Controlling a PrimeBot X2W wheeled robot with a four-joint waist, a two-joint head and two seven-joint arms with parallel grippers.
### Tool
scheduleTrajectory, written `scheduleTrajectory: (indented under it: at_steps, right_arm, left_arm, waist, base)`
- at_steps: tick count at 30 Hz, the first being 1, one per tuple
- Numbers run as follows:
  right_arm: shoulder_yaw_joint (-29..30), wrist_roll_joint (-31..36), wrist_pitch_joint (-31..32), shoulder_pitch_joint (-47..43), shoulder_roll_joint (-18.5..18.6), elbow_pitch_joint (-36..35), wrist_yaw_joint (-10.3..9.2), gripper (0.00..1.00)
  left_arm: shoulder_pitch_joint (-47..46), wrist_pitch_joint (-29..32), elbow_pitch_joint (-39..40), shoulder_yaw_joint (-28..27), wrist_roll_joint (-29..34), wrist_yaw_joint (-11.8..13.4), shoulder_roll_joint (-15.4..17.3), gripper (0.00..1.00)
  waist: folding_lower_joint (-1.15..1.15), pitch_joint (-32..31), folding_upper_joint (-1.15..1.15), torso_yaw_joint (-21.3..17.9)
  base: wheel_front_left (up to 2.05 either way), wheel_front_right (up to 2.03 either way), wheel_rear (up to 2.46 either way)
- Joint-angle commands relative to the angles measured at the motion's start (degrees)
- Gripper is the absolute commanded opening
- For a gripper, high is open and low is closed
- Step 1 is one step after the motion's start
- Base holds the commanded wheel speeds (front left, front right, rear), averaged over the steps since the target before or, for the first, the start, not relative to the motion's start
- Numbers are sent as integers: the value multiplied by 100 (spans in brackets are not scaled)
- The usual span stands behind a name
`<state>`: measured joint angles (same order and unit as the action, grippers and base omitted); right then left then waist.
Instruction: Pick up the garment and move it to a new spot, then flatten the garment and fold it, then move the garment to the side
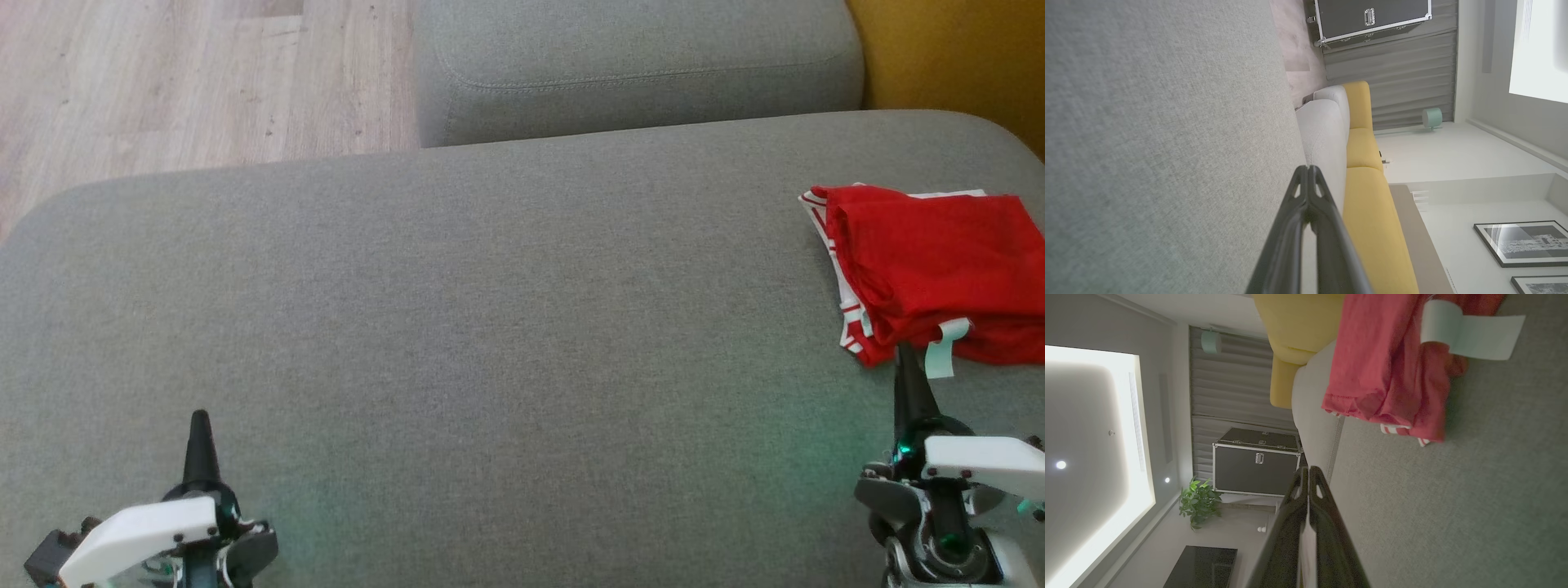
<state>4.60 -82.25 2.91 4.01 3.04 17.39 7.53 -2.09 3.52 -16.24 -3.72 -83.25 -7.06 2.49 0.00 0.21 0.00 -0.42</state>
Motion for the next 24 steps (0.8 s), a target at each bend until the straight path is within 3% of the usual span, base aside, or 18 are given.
scheduleTrajectory:
  at_steps: [1, 12, 24]
  right_arm:
    - [-53, -208, 53, 213, 57, -247, -4, 0]
    - [83, -963, 257, 210, 52, -329, -4, 0]
    - [113, -1057, 295, 210, 43, -340, -4, 0]
  left_arm:
    - [-340, 66, 205, -198, -154, -33, 36, 0]
    - [-402, 269, 216, -270, -802, -42, 38, 0]
    - [-411, 297, 218, -280, -892, -43, 39, 0]
  waist:
    - [0, 0, 0, 5]
    - [0, -3, 0, 37]
    - [0, -3, 0, 42]
  base:
    - [0, 0, 0]
    - [0, 0, 0]
    - [0, 0, 0]
